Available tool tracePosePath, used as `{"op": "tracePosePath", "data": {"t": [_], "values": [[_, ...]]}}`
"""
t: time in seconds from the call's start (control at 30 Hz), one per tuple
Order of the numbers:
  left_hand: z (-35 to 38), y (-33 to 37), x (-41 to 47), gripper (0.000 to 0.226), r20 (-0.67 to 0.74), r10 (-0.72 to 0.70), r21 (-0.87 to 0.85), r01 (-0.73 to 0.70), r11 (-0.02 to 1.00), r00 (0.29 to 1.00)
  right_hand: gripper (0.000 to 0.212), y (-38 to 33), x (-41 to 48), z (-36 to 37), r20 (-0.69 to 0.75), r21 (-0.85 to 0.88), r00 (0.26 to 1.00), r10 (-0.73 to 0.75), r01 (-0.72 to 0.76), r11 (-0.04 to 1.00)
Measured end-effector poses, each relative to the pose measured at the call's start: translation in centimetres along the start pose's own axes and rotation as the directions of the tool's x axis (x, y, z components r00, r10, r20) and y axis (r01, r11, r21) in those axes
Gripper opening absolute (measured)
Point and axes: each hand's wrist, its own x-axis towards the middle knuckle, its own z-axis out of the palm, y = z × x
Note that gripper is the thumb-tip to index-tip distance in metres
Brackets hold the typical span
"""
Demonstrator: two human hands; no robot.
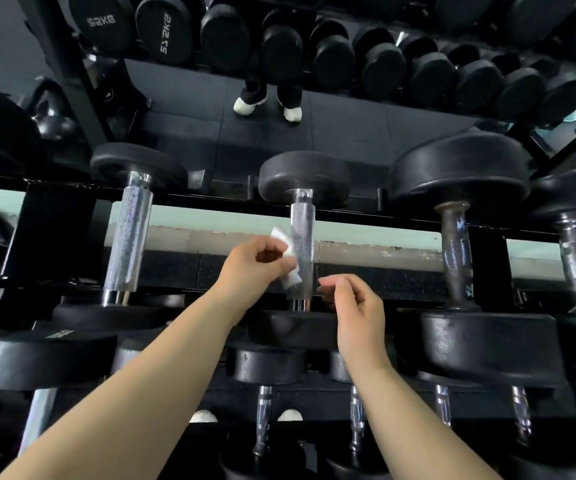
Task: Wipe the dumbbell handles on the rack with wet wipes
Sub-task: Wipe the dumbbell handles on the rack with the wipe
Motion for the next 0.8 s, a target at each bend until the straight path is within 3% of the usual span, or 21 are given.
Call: {"op": "tracePosePath", "data": {"t": [0.23,0.47,0.67,0.8], "values": [[1.1,3.9,3.5,0.025,-0.116,0.175,0.147,-0.157,0.977,0.978,0.036,-0.1,-0.1,-0.1,0.019,0.068,1.0,0.015,-0.016,0.998],[0.4,2.1,0.4,0.021,0.124,0.209,0.356,-0.24,0.903,0.97,0.037,0.2,0.1,-0.2,0.024,0.058,1.0,-0.007,0.005,0.998],[1.2,4.6,3.4,0.017,-0.041,0.196,0.252,-0.18,0.951,0.98,0.036,0.1,-0.1,-0.2,0.015,0.09,1.0,0.009,-0.01,0.996],[0.2,2.8,0.3,0.025,0.147,0.102,0.387,-0.152,0.91,0.984,0.033,0.4,0.0,-0.1,-0.012,0.098,1.0,0.011,-0.01,0.995]]}}
